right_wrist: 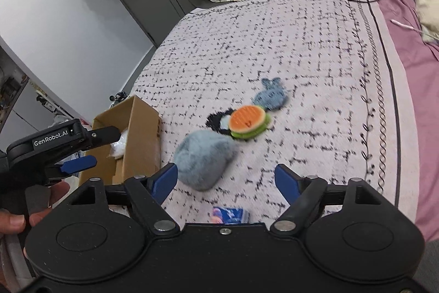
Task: Organize soft objects
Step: 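Grasp the blue tissue pack with the right tool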
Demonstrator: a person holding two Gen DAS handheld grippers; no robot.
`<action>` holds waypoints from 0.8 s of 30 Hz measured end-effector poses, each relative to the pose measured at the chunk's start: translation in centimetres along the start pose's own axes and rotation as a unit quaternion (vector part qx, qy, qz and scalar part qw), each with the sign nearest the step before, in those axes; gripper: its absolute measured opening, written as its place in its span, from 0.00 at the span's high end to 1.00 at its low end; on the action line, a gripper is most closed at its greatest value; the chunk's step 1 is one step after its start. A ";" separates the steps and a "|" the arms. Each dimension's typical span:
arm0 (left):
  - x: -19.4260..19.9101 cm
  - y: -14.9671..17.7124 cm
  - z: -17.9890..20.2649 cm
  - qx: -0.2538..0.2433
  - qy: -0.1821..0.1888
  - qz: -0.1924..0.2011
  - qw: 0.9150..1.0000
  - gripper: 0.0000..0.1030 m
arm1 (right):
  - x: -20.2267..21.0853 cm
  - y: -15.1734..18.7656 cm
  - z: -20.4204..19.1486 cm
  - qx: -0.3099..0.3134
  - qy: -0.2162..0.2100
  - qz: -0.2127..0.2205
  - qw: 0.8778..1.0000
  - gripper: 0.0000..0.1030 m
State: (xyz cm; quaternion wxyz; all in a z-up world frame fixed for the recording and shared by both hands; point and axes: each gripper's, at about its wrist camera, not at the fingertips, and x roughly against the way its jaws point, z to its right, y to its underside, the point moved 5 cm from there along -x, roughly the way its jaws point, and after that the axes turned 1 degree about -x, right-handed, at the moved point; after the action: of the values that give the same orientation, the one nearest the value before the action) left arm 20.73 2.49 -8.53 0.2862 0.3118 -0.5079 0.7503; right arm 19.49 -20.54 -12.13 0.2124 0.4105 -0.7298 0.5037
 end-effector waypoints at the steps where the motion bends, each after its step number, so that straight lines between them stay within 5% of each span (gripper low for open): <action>1: 0.0 0.3 0.5 -0.005 0.003 -0.002 1.000 0.20 | 0.1 0.2 0.2 -0.002 0.000 -0.002 1.000 0.23; 24: -1.7 5.1 3.4 -0.049 -0.046 -0.044 0.997 0.20 | -3.2 5.1 2.1 -0.043 -0.001 -0.084 0.996 0.19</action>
State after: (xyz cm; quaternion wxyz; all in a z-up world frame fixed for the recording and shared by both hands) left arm 18.63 -2.59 -11.86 0.3108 0.3535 -0.5426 0.6957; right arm 17.38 -20.44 -18.17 0.2705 0.4611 -0.7140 0.4522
